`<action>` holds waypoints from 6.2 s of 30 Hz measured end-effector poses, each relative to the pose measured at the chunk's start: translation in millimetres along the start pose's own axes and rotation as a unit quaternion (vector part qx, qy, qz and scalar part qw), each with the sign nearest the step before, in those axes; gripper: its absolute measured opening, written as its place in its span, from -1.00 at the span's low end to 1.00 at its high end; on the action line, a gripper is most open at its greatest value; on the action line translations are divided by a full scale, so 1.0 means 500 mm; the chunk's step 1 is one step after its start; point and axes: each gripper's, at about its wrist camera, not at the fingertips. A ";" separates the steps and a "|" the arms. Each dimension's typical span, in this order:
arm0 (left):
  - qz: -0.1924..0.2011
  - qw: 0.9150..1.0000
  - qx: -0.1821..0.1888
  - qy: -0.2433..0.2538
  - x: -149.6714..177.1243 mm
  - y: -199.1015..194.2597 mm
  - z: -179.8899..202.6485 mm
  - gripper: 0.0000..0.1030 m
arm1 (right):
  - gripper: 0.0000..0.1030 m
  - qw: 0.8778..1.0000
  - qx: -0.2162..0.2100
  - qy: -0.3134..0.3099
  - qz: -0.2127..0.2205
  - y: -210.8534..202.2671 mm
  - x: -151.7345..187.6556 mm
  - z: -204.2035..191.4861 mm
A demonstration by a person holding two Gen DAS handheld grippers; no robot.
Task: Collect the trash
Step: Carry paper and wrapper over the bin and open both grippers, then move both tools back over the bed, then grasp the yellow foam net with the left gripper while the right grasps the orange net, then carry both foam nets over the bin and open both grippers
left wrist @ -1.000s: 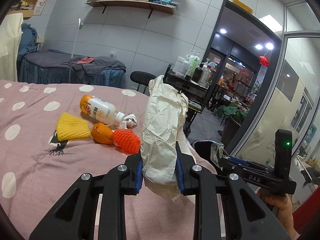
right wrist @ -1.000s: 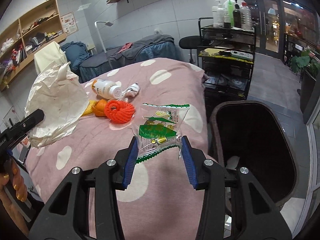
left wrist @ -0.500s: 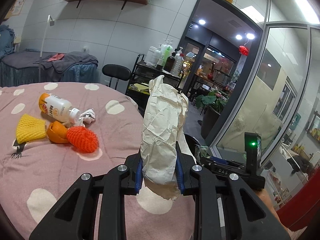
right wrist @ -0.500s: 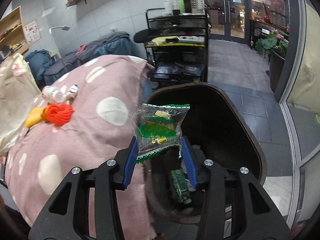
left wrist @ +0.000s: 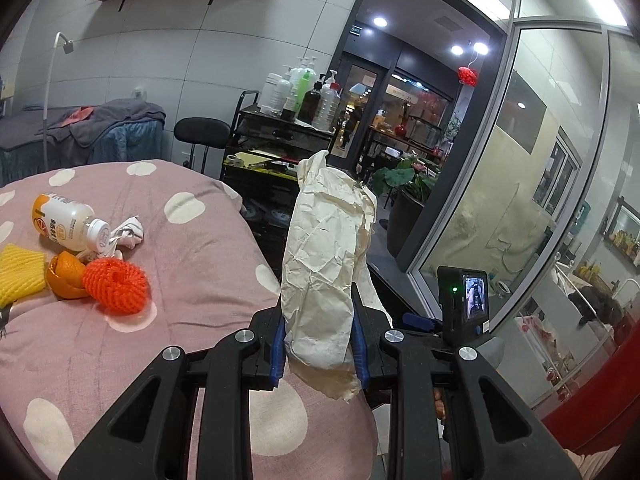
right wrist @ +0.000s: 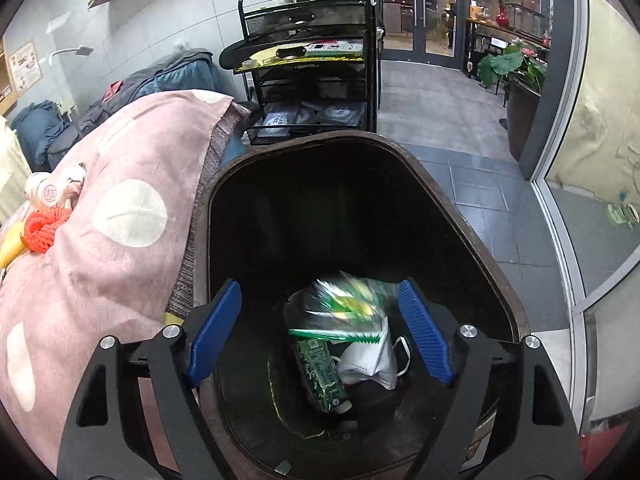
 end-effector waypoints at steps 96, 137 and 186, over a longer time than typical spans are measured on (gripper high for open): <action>-0.030 0.982 -0.186 -0.017 0.070 -0.152 -0.230 0.88 | 0.89 0.977 -0.175 -0.114 0.040 -0.149 -0.013 -0.342; -0.092 0.965 -0.221 -0.106 -0.014 -0.091 -0.537 -0.63 | -0.63 0.949 -0.207 -0.233 -0.049 -0.003 -0.087 -0.599; 0.009 0.996 -0.077 -0.045 0.007 -0.070 -0.099 -0.64 | -0.63 0.992 -0.107 -0.013 0.066 -0.182 -0.021 -0.092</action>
Point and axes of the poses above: each gripper's, at about its wrist camera, not at the fingertips, and y roughly the way its jaws point, z to its right, x to its underside, and after that the axes turned 1 degree about z, right-handed
